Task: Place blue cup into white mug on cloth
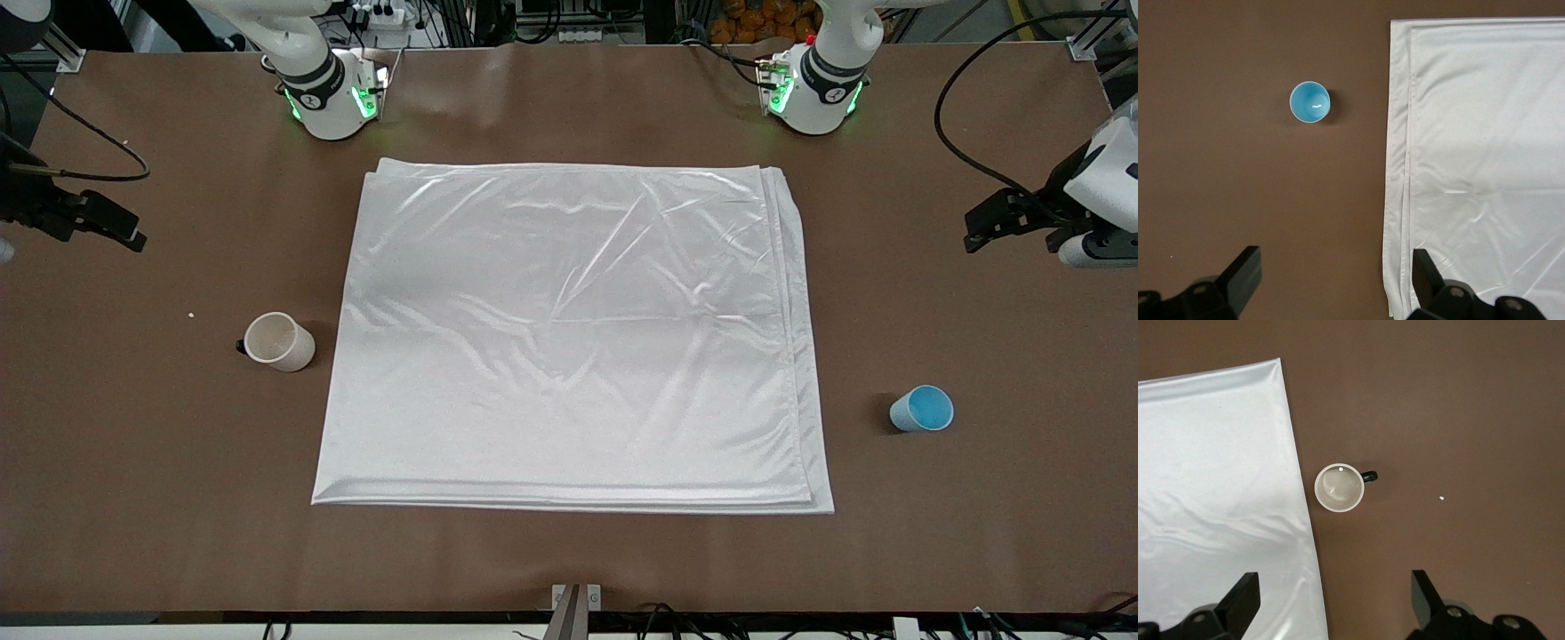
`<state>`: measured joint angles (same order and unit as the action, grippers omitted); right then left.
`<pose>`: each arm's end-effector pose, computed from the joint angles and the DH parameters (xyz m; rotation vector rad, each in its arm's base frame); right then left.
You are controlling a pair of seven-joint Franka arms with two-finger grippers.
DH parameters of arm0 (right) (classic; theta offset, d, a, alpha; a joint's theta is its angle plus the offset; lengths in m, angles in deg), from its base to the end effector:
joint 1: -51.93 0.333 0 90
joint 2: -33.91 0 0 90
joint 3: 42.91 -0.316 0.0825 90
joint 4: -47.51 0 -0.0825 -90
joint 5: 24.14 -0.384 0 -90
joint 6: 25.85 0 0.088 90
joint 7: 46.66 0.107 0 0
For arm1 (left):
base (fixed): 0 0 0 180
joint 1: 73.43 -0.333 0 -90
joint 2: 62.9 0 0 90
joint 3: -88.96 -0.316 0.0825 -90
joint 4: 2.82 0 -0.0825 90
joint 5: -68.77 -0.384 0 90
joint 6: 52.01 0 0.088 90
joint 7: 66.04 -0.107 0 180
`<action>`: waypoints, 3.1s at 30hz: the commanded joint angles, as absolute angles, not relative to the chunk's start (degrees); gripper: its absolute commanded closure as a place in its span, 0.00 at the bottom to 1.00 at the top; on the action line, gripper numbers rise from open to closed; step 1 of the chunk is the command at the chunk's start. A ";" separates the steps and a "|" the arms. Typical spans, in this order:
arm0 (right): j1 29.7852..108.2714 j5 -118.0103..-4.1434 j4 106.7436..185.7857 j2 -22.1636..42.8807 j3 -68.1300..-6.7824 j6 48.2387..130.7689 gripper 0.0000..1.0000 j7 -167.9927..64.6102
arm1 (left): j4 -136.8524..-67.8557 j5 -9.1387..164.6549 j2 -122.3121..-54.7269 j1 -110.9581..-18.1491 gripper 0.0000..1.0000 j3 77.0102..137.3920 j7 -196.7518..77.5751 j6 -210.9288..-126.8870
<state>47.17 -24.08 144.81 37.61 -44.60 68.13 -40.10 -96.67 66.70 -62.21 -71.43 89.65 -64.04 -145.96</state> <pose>0.5383 -0.0285 0.6055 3.1278 -0.2634 0.0105 0.5557 -0.0225 0.6055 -3.1058 0.0222 -0.0237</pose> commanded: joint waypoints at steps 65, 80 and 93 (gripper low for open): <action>47.10 -24.67 144.97 36.46 -44.75 69.24 0.00 -40.33 | -92.64 65.78 -86.62 -81.60 0.00 88.79 -73.77 -158.27; 46.92 -24.58 151.39 37.34 -44.66 75.74 0.00 -55.70 | -92.38 65.34 -94.89 -81.60 0.00 88.52 -75.44 -167.40; 46.74 -24.32 157.89 36.72 -44.66 81.19 0.00 -77.40 | -88.87 65.43 -100.42 -82.30 0.00 88.44 -75.79 -171.45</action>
